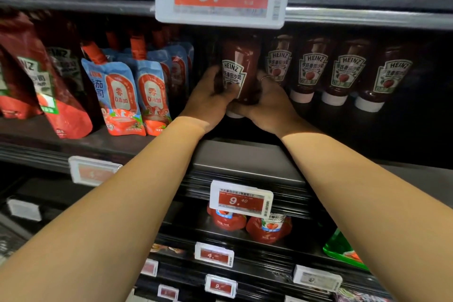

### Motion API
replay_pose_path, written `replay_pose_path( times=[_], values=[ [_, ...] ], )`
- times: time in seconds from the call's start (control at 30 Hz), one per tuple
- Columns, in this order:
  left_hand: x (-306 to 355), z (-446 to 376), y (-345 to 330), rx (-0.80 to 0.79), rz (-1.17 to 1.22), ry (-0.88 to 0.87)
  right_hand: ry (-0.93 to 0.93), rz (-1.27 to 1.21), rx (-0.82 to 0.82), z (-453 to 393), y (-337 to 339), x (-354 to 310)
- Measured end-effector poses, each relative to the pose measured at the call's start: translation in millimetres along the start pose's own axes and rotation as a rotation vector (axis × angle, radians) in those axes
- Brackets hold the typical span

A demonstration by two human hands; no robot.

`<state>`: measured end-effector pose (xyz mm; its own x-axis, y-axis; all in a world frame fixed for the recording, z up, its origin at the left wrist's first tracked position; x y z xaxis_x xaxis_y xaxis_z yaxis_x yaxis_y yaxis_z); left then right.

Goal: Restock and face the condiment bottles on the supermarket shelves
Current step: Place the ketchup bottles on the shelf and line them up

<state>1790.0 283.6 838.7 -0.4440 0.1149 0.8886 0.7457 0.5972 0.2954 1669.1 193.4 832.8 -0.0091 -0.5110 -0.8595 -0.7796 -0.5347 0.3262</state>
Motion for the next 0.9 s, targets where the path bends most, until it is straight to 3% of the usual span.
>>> replay_pose_path(
  times=[0.6,0.9],
  values=[
    [6,-13,-12,0.175,-0.243,-0.077,-0.047,0.097,0.119,-2,5,-1],
    [-3,-19,-11,0.178,-0.216,-0.080,-0.061,0.099,0.152,-9,2,5]
  ],
)
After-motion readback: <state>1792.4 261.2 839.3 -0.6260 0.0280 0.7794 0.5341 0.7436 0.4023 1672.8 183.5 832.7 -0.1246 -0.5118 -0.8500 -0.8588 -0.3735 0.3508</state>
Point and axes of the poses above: each hand's wrist, its own z-axis away from the middle knuckle, its own y-axis out of the back of the hand, x = y × z, the point moved 2 cm from there along -z, towards the middle knuckle, and after that the axes turned 5 degrees about -z, right-handed, at the moved point
